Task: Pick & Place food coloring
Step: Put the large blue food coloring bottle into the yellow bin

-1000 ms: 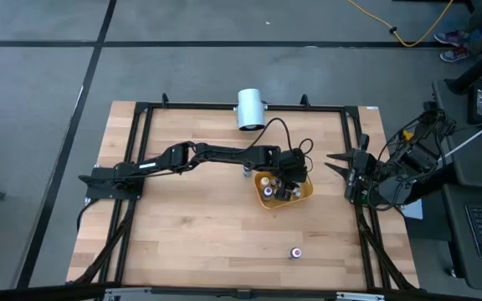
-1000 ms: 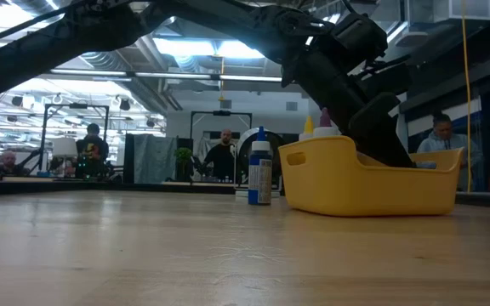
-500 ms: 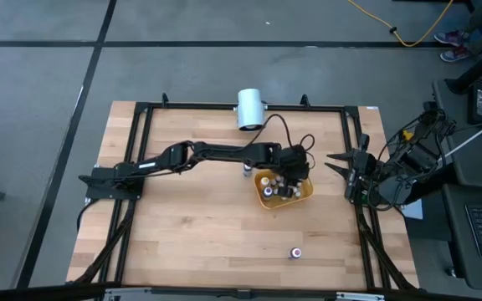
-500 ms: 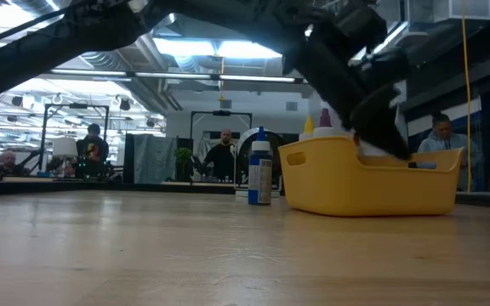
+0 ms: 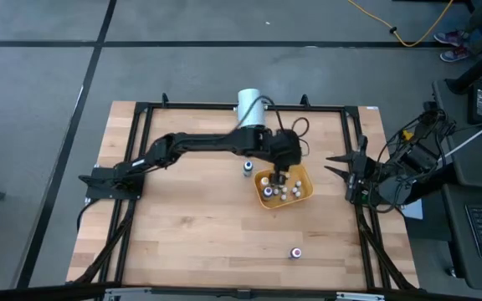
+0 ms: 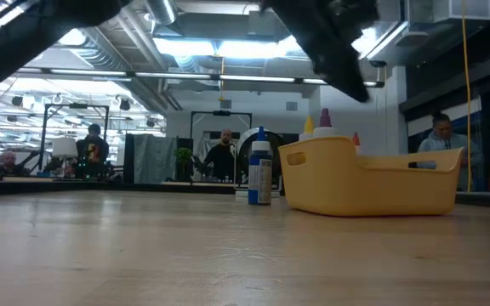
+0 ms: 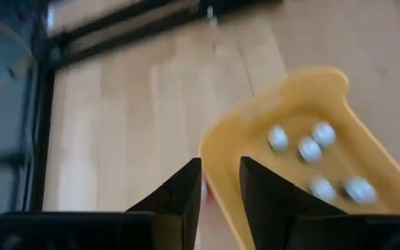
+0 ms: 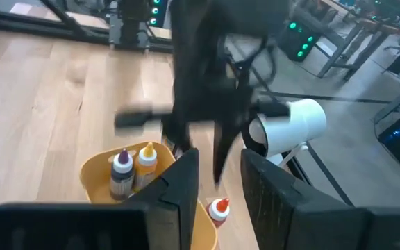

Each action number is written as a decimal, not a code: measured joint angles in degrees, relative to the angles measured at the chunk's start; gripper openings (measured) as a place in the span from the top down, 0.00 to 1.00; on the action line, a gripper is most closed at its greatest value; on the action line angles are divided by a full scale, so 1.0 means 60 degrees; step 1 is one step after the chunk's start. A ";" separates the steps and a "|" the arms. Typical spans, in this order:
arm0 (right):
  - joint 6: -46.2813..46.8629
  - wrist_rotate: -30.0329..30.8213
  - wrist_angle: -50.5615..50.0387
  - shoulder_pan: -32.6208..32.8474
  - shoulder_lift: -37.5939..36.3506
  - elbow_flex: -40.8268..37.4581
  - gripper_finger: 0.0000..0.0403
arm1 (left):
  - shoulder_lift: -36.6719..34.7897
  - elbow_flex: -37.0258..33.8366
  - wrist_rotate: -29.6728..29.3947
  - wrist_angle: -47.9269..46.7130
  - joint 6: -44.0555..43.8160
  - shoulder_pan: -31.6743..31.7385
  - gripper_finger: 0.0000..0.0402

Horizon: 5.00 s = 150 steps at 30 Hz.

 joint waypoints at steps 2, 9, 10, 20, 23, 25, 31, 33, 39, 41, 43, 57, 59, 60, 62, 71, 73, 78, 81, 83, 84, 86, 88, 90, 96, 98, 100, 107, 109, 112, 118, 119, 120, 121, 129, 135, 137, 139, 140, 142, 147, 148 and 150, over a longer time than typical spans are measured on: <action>-0.0165 -0.0065 -0.0003 0.0000 0.0000 0.0000 0.73 | -0.0401 0.0005 -0.0001 -0.0848 -0.0639 0.0032 0.77; -0.0464 -0.0076 0.0011 0.0000 0.0004 0.0000 0.73 | -0.1346 -0.0299 0.0004 -0.4394 -0.2423 -0.0104 0.78; -0.0530 -0.0076 0.0029 0.0000 0.0004 0.0000 0.73 | -0.1470 -0.0451 0.0006 -0.4683 -0.2550 -0.0186 0.78; -0.0715 -0.0079 0.0168 0.0000 0.0004 0.0000 0.73 | -0.3531 -0.4703 0.0094 -0.3766 -0.2783 -0.0735 0.78; -0.0470 -0.0076 0.0168 0.0000 0.0007 0.0000 0.73 | -0.4539 -0.6618 0.0094 -0.2523 -0.3043 -0.0626 0.77; -0.0287 -0.0076 0.0164 0.0000 0.0007 0.0000 0.73 | -0.5219 -0.7753 0.0090 -0.1560 -0.3099 -0.0495 0.76; 0.0033 -0.0072 0.0164 0.0000 0.0007 0.0000 0.73 | -0.6202 -0.9613 0.0119 0.0744 -0.2701 -0.0133 0.68; 0.0223 -0.0072 0.0164 0.0000 0.0007 0.0000 0.73 | -0.6216 -0.9767 0.0325 0.1048 -0.2318 -0.0031 0.64; 0.0815 -0.0072 0.0160 0.0000 0.0004 0.0000 0.73 | -0.5639 -0.9791 0.0357 0.1719 -0.1071 0.0122 0.50; 0.1005 -0.0072 0.0157 0.0000 0.0011 0.0000 0.73 | -0.5500 -0.9791 0.0293 0.1940 -0.0782 0.0220 0.46; 0.1200 -0.0072 0.0153 0.0000 0.0027 0.0000 0.73 | -0.5345 -0.9791 0.0219 0.2238 -0.0720 0.0366 0.43; 0.1348 -0.0076 0.0128 0.0000 0.0259 0.0000 0.73 | -0.4981 -0.9800 0.1431 0.2722 -0.0029 0.1043 0.38; 0.1348 -0.0072 0.0099 0.0000 0.0262 0.0000 0.73 | -0.4887 -0.9798 0.1441 0.2761 0.0054 0.0930 0.38; 0.1348 -0.0072 0.0079 0.0000 0.0258 0.0000 0.73 | -0.4852 -0.9805 0.1485 0.2786 0.0058 0.0873 0.38; 0.1348 -0.0052 0.0034 0.0000 0.0256 0.0000 0.73 | -0.4739 -0.9780 0.1502 0.3275 0.0059 0.0774 0.38; 0.1340 0.0008 -0.0011 0.0000 0.0273 0.0000 0.73 | -0.4430 -0.9772 0.1507 0.3616 -0.0097 0.0916 0.44; 0.1345 0.0012 -0.0011 0.0000 0.0270 0.0000 0.73 | -0.4322 -0.9805 0.1525 0.3380 -0.0146 0.0972 0.48; 0.1344 0.0012 -0.0011 0.0000 0.0273 0.0000 0.73 | -0.4253 -0.9802 0.1899 0.3510 -0.0203 0.0975 0.58; 0.1340 0.0012 -0.0011 0.0000 0.0273 0.0000 0.73 | -0.4253 -0.9802 0.1932 0.3531 -0.0217 0.0960 0.63; 0.1326 0.0012 -0.0013 0.0000 0.0273 0.0000 0.73 | -0.4253 -0.9802 0.1928 0.3526 -0.0270 0.0968 0.64; 0.1326 0.0012 -0.0025 0.0000 0.0273 0.0000 0.73 | -0.4253 -0.9802 0.1926 0.3527 -0.0305 0.0968 0.64; 0.1322 0.0015 -0.0057 0.0000 0.0273 0.0000 0.73 | -0.4253 -0.9802 0.1924 0.3527 -0.0364 0.0968 0.64; 0.1329 0.0015 -0.0092 0.0000 0.0273 0.0000 0.73 | -0.4253 -0.9802 0.1919 0.3530 -0.0423 0.0964 0.64; 0.1327 0.0015 -0.0094 0.0000 0.0273 0.0000 0.73 | -0.4369 -0.9802 0.1881 0.3423 -0.0479 0.0965 0.64; 0.1337 0.0016 -0.0091 0.0000 0.0273 0.0000 0.73 | -0.5272 -0.9434 0.1265 0.2608 -0.0478 0.1030 0.64; 0.1340 0.0015 -0.0091 0.0000 0.0277 0.0000 0.73 | -0.5674 -0.9202 0.1234 0.2516 -0.0563 0.1037 0.64; 0.1340 0.0022 -0.0091 -0.0001 0.0277 0.0000 0.73 | -0.6095 -0.8960 0.1281 0.2389 -0.0753 0.0995 0.64; 0.1344 0.0019 -0.0087 0.0000 0.0277 0.0000 0.73 | -0.6603 -0.7445 0.1059 0.1505 -0.1121 0.0475 0.64; 0.1344 0.0019 -0.0087 0.0000 0.0277 0.0000 0.73 | -0.6562 -0.6951 0.1063 0.1276 -0.1121 0.0255 0.64; 0.1375 -0.0034 -0.0087 0.0000 0.0277 0.0000 0.73 | -0.6433 -0.6319 0.1065 0.1164 -0.1010 -0.0085 0.64; 0.1391 -0.0209 -0.0088 0.0000 0.0273 0.0000 0.73 | -0.6170 -0.5701 0.1061 0.1172 -0.0944 -0.0672 0.64; 0.1404 -0.0216 -0.0087 0.0000 0.0273 0.0000 0.73 | -0.6135 -0.5692 0.1058 0.1187 -0.0944 -0.0767 0.64; 0.1451 -0.0234 -0.0087 0.0000 0.0273 0.0000 0.73 | -0.6074 -0.5692 0.1061 0.1147 -0.0946 -0.0857 0.64; 0.1535 -0.0240 -0.0097 0.0000 0.0273 0.0000 0.73 | -0.5984 -0.5692 0.1070 0.1138 -0.0946 -0.0948 0.64; 0.1569 -0.0578 -0.0148 0.0000 0.0273 0.0000 0.73 | -0.4989 -0.5697 0.1046 0.1414 -0.1622 -0.1568 0.64; 0.1441 -0.0899 -0.0241 0.0000 0.0273 0.0000 0.73 | -0.4213 -0.5707 0.1076 0.2222 -0.2508 -0.1848 0.64; 0.1318 -0.1139 -0.0265 0.0000 0.0277 0.0000 0.73 | -0.3981 -0.5711 0.1084 0.2302 -0.2708 -0.1881 0.64; 0.1304 -0.1317 -0.0270 0.0000 0.0273 0.0000 0.73 | -0.3772 -0.5711 0.1078 0.2425 -0.2784 -0.1875 0.64; 0.1301 -0.1328 -0.0270 0.0003 0.0276 0.0000 0.73 | -0.3698 -0.5711 0.1059 0.2447 -0.2786 -0.1868 0.64; 0.1297 -0.1332 -0.0284 0.0002 0.0275 0.0000 0.73 | -0.3488 -0.5711 0.1059 0.2494 -0.2782 -0.1865 0.64; 0.1289 -0.1325 -0.0388 0.0002 0.0277 0.0000 0.73 | -0.3122 -0.5711 0.1041 0.2722 -0.2556 -0.1841 0.64; 0.1289 -0.1328 -0.0412 0.0004 0.0277 0.0000 0.73 | -0.3095 -0.5711 0.1055 0.2637 -0.2542 -0.1841 0.64; 0.1293 -0.1348 -0.0413 0.0002 0.0277 0.0000 0.73 | -0.2968 -0.5708 0.1056 0.2861 -0.2482 -0.1812 0.64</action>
